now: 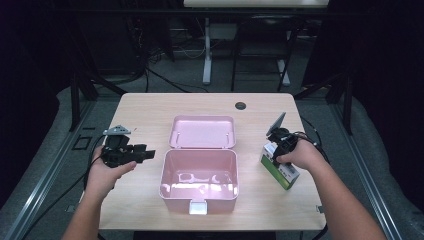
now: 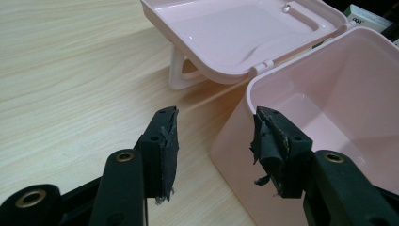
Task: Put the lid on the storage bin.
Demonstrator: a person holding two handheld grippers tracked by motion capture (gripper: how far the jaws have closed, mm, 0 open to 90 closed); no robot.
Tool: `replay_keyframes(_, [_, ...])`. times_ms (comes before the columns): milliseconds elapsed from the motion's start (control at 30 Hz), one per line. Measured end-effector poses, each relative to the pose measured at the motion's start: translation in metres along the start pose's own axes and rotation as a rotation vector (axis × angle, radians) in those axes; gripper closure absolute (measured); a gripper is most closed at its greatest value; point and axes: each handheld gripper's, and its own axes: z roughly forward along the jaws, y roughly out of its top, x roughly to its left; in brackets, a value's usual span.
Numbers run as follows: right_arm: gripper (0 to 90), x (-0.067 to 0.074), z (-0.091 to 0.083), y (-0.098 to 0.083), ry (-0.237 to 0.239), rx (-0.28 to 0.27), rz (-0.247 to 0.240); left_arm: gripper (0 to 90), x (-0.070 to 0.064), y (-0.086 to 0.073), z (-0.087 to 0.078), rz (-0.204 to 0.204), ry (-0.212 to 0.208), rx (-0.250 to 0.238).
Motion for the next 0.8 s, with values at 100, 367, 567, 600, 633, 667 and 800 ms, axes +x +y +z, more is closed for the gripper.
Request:
replay_keyframes(100, [59.9,0.0003,0.0005,0.0002,-0.002,-0.002,0.002,50.4,0.0000,0.0000,0.0001,0.000,0.000,0.000])
replay_keyframes(367, [60.7,0.0013,0.0026,0.0016,-0.008,0.007,0.000,50.4,-0.0001,-0.0001,0.0003,0.001,0.000,0.001])
replay_keyframes(567, [61.4,0.0017,0.0022,0.0019,-0.012,0.012,-0.005,50.5,-0.0002,-0.0001,0.0002,0.002,0.000,0.000])
replay_keyframes(600, [61.4,0.0017,0.0022,0.0019,-0.012,0.012,-0.005,50.5,-0.0002,-0.0001,0.0002,0.002,0.000,0.000])
replay_keyframes(633, [61.5,0.0022,0.0019,0.0019,-0.013,0.016,-0.005,50.5,-0.0002,-0.0001,0.0003,0.002,-0.001,0.001])
replay_keyframes(667, [61.6,0.0023,0.0018,0.0020,-0.014,0.017,-0.005,50.5,-0.0002,-0.0001,0.0003,0.001,0.000,0.001])
replay_keyframes(800, [61.6,0.0026,0.0017,0.0019,-0.015,0.017,-0.017,50.6,0.0000,0.0000,0.0004,0.001,0.000,0.001])
